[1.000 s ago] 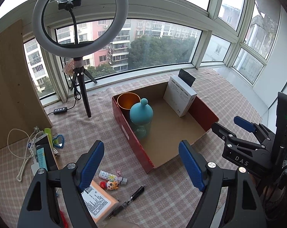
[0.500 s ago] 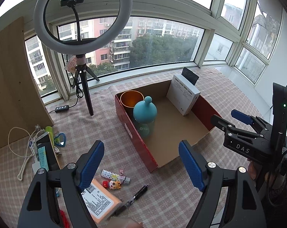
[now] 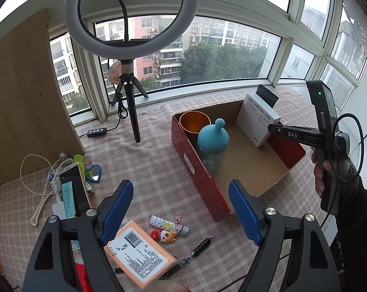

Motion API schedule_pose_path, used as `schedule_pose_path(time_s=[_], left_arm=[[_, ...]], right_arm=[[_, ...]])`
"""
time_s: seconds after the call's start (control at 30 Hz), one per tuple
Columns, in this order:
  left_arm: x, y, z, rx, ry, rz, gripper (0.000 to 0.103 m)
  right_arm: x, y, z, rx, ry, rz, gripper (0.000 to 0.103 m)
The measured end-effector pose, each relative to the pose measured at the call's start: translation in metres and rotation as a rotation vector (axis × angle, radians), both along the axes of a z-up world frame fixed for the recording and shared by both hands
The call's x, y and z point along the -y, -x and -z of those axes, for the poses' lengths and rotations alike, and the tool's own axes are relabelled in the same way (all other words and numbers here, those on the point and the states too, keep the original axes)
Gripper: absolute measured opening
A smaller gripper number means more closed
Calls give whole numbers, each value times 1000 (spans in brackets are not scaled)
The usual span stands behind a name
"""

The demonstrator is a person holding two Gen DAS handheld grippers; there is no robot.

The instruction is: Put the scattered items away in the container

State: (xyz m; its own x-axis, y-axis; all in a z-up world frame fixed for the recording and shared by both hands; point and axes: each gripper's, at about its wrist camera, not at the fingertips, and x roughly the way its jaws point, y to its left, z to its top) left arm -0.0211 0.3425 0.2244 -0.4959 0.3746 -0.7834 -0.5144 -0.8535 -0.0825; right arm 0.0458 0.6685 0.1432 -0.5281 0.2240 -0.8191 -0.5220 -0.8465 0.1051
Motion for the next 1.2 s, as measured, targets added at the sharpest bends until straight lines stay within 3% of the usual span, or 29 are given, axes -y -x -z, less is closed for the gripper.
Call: schedule_pose_path(time_s=[0.23,0.47,0.9,1.1,1.2], left_arm=[[18,19,15,36,17,-55,79],[24,31,18,33,20,-85,79],[17,39,28,63,12,-63,79],[21,41,28,62,6,-74,79],[20,42,32,75,6,-70,79]], right_arm=[[-15,69,47,206,-79,-45,5],[-38,100,93,342,-46,-46,5],[-36,119,122,466,-135,-28,5],[-40,119,125,477,-198,27,5],[-39,118,124,431,-144,7,5]])
